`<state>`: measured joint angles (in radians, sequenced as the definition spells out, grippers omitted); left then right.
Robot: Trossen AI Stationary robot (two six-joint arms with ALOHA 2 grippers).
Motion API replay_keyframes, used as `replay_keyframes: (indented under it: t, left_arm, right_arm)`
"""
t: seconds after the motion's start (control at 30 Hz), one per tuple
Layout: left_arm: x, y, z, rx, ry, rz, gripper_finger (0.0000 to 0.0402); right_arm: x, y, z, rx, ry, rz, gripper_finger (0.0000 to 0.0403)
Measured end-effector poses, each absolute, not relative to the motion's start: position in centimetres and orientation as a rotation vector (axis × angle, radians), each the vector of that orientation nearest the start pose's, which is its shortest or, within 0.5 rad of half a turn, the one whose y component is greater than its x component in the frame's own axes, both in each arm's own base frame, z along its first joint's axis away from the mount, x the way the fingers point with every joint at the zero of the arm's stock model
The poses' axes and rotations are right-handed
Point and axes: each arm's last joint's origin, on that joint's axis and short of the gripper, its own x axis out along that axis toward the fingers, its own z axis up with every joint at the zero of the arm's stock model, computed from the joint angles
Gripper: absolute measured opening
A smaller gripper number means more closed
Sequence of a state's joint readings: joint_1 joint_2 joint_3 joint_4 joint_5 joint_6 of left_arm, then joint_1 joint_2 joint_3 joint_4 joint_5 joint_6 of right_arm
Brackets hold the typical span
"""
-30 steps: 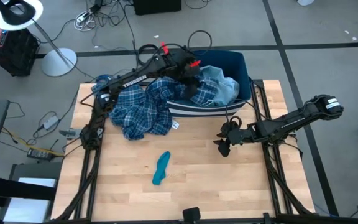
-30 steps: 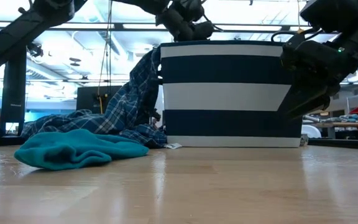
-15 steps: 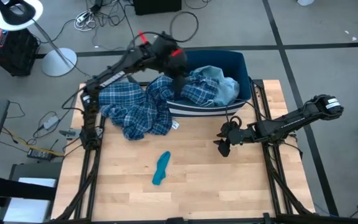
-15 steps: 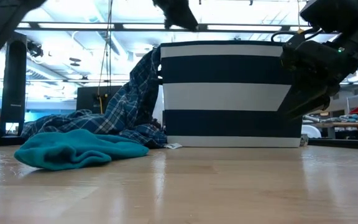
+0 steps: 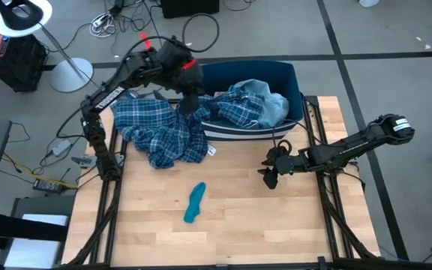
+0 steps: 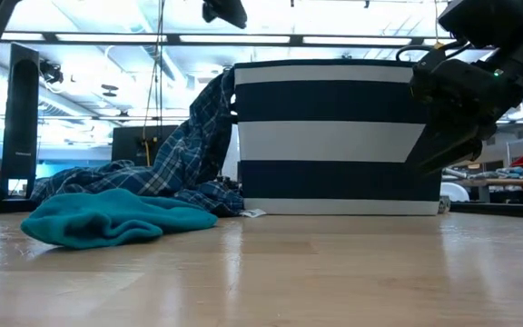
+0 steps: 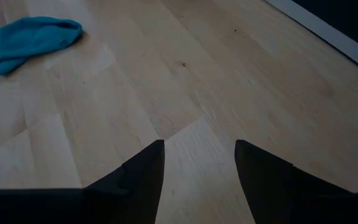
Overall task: Sort clothes
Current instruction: Put the blue shirt into the blue laundry bin
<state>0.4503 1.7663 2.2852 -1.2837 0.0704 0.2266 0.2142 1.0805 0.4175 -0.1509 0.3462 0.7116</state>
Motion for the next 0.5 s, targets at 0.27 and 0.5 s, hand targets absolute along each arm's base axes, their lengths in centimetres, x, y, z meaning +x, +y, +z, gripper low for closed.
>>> replay_keyframes:
  t: [0.27, 0.5]
  left_arm:
    - [26.9, 12.9, 48.2, 0.009, 0.755, 0.309, 0.0129]
    - [23.7, 11.6, 45.3, 0.000, 0.700, 0.358, 0.0129]
  right_arm:
    - [18.9, 3.1, 16.4, 0.449, 0.695, -0.392, 0.0194]
    - [18.9, 3.1, 16.4, 0.448, 0.696, -0.392, 0.0194]
